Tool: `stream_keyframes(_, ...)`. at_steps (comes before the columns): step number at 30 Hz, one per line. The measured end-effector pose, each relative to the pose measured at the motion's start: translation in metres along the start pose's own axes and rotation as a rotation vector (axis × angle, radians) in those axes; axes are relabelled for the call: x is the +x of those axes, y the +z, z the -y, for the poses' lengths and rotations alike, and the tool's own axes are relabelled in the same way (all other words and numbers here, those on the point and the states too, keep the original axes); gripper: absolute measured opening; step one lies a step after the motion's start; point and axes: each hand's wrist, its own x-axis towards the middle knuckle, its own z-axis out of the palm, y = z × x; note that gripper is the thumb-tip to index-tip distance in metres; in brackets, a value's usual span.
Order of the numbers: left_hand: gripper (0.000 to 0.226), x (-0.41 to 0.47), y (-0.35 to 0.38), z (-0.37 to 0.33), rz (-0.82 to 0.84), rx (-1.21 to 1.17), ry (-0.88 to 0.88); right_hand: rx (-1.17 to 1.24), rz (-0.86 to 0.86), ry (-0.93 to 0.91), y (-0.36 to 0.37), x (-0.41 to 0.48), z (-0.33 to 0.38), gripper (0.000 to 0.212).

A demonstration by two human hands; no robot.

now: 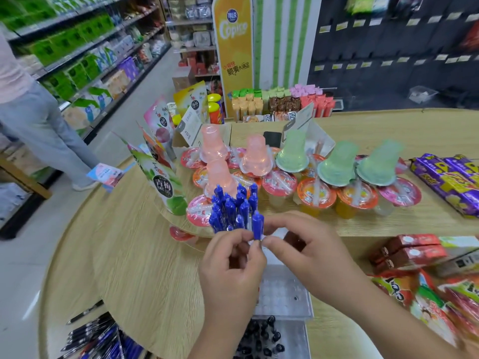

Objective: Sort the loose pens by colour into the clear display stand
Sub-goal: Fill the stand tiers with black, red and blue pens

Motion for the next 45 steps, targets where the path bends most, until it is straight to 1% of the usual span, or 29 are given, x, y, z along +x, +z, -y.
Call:
stream_keyframes(3,0.011,-0.002,0.002,-0.004,0.056,0.01,0.001,-0.022,0.034,-0.003,-0.003,0.0,-0.001,0.012)
stream_keyframes(6,0.02,-0.002,-0.001,-0.004,0.102,0.057,0.037,0.06,0.038,0.035,-0.007,0.002,-0.007,0.01)
stream_keyframes(9,0.021,-0.005,-0.009,0.003,0.1,0.09,0.038,0.097,-0.097,0.06,-0.006,0.01,-0.015,0.008)
stream_keyframes(11,0.024,-0.01,-0.016,0.011,0.07,0.108,-0.004,0.104,-0.175,0.075,-0.002,0.018,-0.02,0.012)
stream_keyframes(14,0.025,-0.017,-0.023,0.025,0.038,0.134,-0.085,0.073,-0.214,0.07,0.009,0.026,-0.026,0.015)
stream_keyframes(19,0.023,-0.02,-0.03,0.037,0.059,0.195,-0.123,0.023,-0.189,0.053,0.024,0.03,-0.034,0.003)
stream_keyframes(22,0.024,-0.019,-0.033,0.041,0.067,0.209,-0.12,0.01,-0.191,0.052,0.027,0.029,-0.036,0.003)
stream_keyframes(26,0.027,-0.019,-0.032,0.046,0.077,0.219,-0.152,-0.146,-0.166,-0.007,0.024,0.027,-0.034,0.004)
stream_keyframes(29,0.027,-0.02,-0.03,0.046,0.088,0.232,-0.157,-0.232,-0.119,-0.005,0.026,0.023,-0.035,0.006)
stream_keyframes(34,0.025,-0.02,-0.03,0.046,0.099,0.238,-0.153,-0.25,-0.134,0.033,0.034,0.023,-0.041,0.006)
stream_keyframes(39,0.025,-0.02,-0.035,0.045,0.112,0.225,-0.153,-0.282,-0.101,0.058,0.032,0.024,-0.038,0.01)
stream_keyframes(41,0.027,-0.02,-0.041,0.047,0.116,0.215,-0.158,-0.287,-0.085,0.075,0.03,0.022,-0.037,0.02)
stream_keyframes(43,0.025,-0.02,-0.049,0.05,0.113,0.199,-0.179,-0.282,-0.108,0.108,0.025,0.018,-0.035,0.031)
stream_keyframes(45,0.024,-0.021,-0.06,0.052,0.098,0.182,-0.208,-0.258,-0.158,0.149,0.021,0.005,-0.034,0.031)
